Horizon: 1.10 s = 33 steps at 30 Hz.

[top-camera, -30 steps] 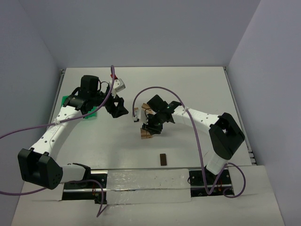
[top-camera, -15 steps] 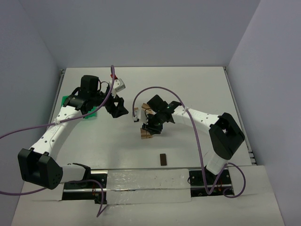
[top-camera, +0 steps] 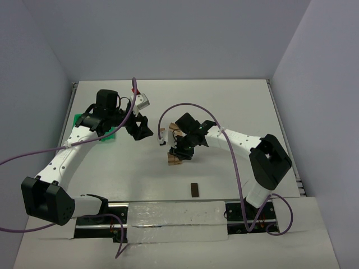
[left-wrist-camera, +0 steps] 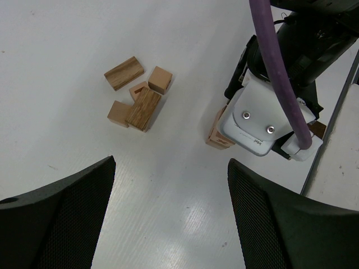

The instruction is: Build the wood block tower

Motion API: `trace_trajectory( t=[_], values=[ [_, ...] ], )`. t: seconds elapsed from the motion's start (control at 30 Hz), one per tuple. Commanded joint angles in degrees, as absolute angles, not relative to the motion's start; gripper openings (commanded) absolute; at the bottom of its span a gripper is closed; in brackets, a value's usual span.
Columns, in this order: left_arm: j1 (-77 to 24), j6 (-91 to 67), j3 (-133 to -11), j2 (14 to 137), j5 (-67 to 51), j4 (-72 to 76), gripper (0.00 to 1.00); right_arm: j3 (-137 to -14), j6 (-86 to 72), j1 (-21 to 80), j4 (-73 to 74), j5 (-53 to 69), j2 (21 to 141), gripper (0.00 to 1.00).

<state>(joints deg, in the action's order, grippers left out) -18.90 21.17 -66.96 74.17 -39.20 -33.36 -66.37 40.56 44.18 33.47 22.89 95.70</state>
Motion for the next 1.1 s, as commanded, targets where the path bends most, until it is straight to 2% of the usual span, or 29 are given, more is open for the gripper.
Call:
trace_trajectory(
  t=[0.0, 0.37, 0.7, 1.07],
  values=[
    [-18.5, 20.9, -67.7, 74.4, -40.3, -31.6, 0.87, -68.6, 41.0, 44.7, 33.2, 23.9, 95.2, 0.44],
    [-18.5, 21.0, -67.5, 74.3, -40.3, -31.5, 0.87, -68.9, 41.0, 44.8, 33.2, 23.7, 95.5, 0.45],
    [-18.5, 21.0, -67.3, 74.0, -40.2, -31.5, 0.87, -69.0, 40.8, 44.9, 33.0, 23.4, 96.1, 0.52],
    [-18.5, 20.9, -67.4, 74.0, -40.3, -31.5, 0.88, -69.3, 39.1, 45.0, 33.0, 23.1, 94.4, 0.70]
  ],
)
